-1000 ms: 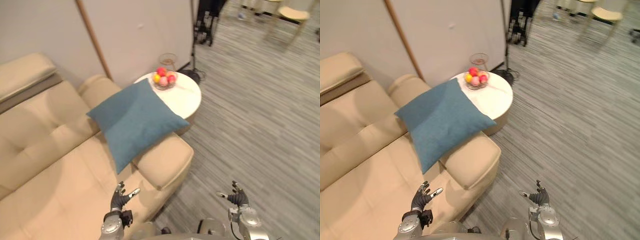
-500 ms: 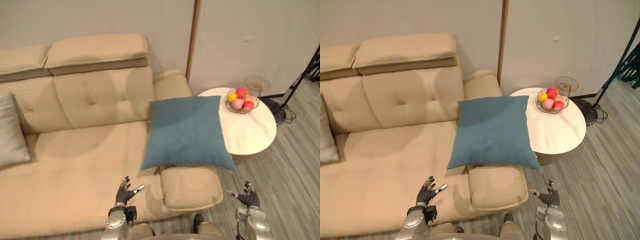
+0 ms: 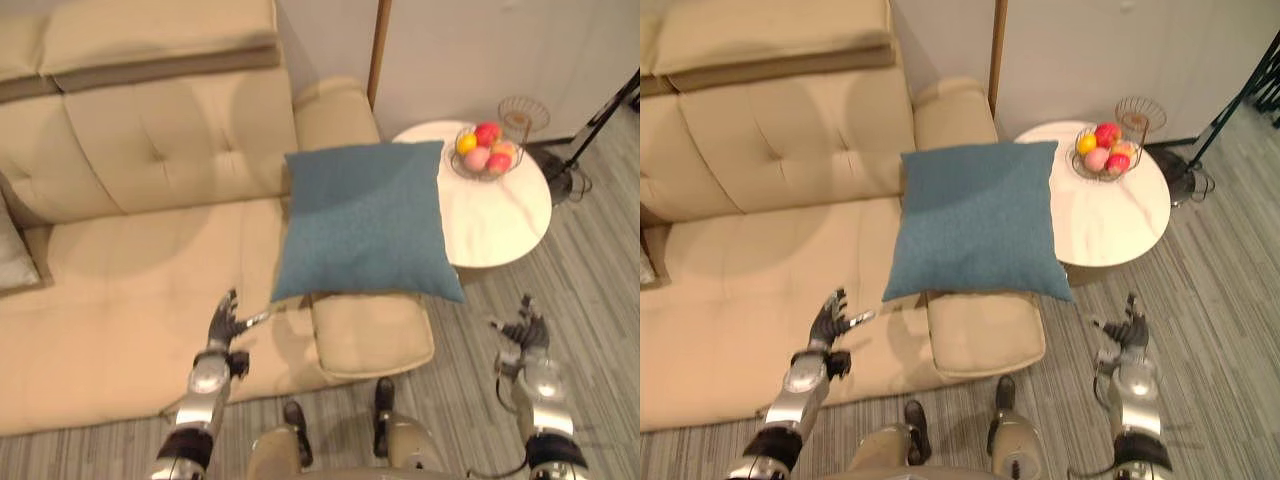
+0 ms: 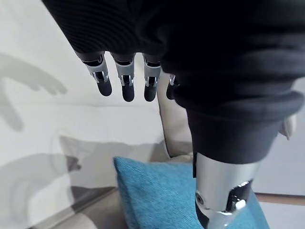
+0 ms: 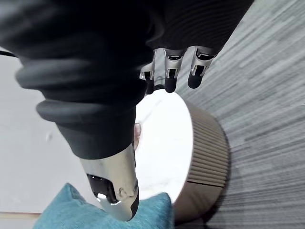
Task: Pick up cushions and gather them together orderly.
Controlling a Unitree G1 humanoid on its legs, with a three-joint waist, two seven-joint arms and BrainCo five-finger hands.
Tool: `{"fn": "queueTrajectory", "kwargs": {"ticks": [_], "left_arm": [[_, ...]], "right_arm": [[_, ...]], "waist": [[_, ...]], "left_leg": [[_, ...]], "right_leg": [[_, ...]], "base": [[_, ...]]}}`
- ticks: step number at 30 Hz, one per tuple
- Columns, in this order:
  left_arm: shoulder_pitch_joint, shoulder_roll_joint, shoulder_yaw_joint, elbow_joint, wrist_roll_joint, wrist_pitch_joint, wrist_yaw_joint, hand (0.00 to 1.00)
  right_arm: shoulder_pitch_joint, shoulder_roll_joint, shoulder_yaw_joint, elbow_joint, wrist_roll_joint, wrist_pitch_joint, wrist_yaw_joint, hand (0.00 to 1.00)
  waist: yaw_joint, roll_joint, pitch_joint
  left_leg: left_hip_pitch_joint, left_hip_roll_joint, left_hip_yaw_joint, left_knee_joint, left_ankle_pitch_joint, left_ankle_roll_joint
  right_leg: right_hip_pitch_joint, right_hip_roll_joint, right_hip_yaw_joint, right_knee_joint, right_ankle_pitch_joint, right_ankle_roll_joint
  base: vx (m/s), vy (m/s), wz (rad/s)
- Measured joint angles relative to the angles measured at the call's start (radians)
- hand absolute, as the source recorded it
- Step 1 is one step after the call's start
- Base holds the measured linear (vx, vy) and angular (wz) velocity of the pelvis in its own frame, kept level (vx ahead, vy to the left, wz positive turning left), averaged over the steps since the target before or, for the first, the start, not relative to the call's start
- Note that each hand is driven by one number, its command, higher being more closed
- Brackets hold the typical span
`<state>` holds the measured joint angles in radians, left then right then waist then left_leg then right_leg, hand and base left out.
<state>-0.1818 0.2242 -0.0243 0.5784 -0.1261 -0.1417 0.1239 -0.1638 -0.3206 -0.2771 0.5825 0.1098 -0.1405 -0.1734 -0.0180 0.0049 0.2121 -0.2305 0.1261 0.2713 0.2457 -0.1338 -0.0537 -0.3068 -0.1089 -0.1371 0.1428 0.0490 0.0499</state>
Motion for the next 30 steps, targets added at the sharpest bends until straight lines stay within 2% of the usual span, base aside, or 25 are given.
{"fn": "queueTrajectory", "kwargs": {"ticks": [2,4,11,12,16,22,27,30], "left_arm": [[-0.103,0.011,-0.033,0.017,-0.019,-0.003,0.014,0.00],[-0.245,0.034,-0.058,0.072,-0.022,-0.007,0.021,0.00],[-0.685,0.059,-0.133,0.265,-0.081,-0.016,0.090,0.00],[-0.737,0.055,-0.142,0.294,-0.090,-0.017,0.101,1.00],[-0.831,0.060,-0.157,0.343,-0.135,-0.019,0.133,1.00],[-0.850,0.082,-0.159,0.312,-0.186,-0.022,0.163,1.00],[-0.791,0.119,-0.182,0.152,-0.186,-0.021,0.183,1.00],[-0.647,0.126,-0.182,-0.028,-0.178,-0.021,0.189,1.00]], "right_arm": [[-0.104,-0.033,0.047,0.005,0.017,-0.004,-0.006,0.00],[-0.262,-0.062,0.120,0.050,0.031,-0.006,-0.012,0.00],[-0.720,-0.064,0.306,0.198,0.060,-0.002,-0.071,0.00],[-0.775,-0.050,0.335,0.215,0.072,-0.002,-0.081,1.00],[-0.899,-0.016,0.413,0.259,0.092,-0.003,-0.109,1.00],[-0.907,-0.043,0.485,0.206,0.117,-0.008,-0.112,1.00],[-0.761,-0.061,0.526,-0.010,0.117,-0.010,-0.113,1.00],[-0.581,-0.059,0.534,-0.154,0.116,-0.010,-0.112,1.00]], "waist": [[-0.009,-0.004,0.024],[-0.020,-0.006,0.074],[-0.021,-0.004,0.202],[-0.020,-0.004,0.205],[-0.021,-0.004,0.219],[-0.024,-0.004,0.219],[-0.022,-0.004,0.219],[-0.023,-0.003,0.219]], "left_leg": [[-0.061,0.001,0.000,0.015,0.012,0.002],[-0.117,0.007,-0.001,0.039,0.019,0.004],[-0.243,0.011,-0.005,0.085,0.040,0.018],[-0.266,0.010,-0.005,0.085,0.046,0.020],[-0.315,0.011,-0.003,0.078,0.065,0.021],[-0.319,0.018,0.001,0.047,0.086,0.009],[-0.272,0.027,0.004,0.008,0.100,-0.005],[-0.194,0.030,0.001,-0.018,0.100,-0.006]], "right_leg": [[-0.061,-0.001,0.002,0.009,0.016,-0.008],[-0.109,0.001,0.005,0.011,0.035,-0.015],[-0.211,0.002,0.019,-0.001,0.096,-0.026],[-0.229,0.002,0.024,-0.014,0.112,-0.026],[-0.270,0.003,0.033,-0.043,0.139,-0.030],[-0.282,0.008,0.037,-0.060,0.148,-0.037],[-0.253,0.020,0.034,-0.061,0.149,-0.038],[-0.184,0.026,0.034,-0.062,0.144,-0.033]], "base": [[-0.10,-0.034,0.00],[-0.12,-0.027,-0.05],[-0.11,-0.019,-0.01],[-0.10,-0.018,0.01],[-0.06,-0.034,-0.01],[-0.02,-0.053,-0.02],[0.05,-0.064,-0.02],[0.09,-0.029,0.00]]}}
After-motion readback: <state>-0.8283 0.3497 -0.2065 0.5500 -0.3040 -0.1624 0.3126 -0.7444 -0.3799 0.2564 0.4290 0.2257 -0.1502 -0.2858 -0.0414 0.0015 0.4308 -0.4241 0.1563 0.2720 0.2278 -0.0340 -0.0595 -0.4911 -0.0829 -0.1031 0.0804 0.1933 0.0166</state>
